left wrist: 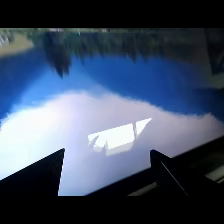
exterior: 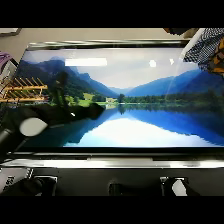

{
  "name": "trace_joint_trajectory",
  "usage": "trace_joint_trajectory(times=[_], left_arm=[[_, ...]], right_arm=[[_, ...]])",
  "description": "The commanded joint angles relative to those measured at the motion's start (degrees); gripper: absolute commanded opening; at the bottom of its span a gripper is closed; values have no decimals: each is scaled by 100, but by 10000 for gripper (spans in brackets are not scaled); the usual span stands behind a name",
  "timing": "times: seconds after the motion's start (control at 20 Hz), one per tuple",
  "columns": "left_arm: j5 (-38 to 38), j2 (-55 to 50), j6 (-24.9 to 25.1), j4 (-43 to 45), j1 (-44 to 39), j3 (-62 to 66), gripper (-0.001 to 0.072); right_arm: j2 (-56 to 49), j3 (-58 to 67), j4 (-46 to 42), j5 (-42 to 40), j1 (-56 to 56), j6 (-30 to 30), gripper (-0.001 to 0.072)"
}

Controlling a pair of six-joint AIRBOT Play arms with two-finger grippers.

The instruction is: Fold the clothes and pants, and hang the long-sleeved shirts on hangers.

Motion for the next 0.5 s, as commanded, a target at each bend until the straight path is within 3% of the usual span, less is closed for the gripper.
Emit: trace_joint_trajectory(times=[0.0,0.1,0.15,0.2,0.3,0.35,0.45], left_arm=[[0,358,46,7,968,341,612],[-94,669,337,4,1580,468,592],[-293,820,518,7,1875,509,592],[-599,942,754,7,2129,525,581],[-1554,1075,1451,74,2544,525,203],[-2057,1073,1709,219,2691,522,44],[-2529,1051,1784,662,2802,424,17]], right_arm=[[-619,0,3379,81,1727,-2583,418],[-1161,0,3167,944,3097,-3403,399],[-1414,0,2946,1473,3650,-3512,396],[-1648,0,2719,2074,4096,-3504,323],[-2083,0,2597,3362,4817,-3506,36],[-2256,0,2603,3851,5023,-3506,31],[-2531,-59,2601,4680,5423,-3574,31]])
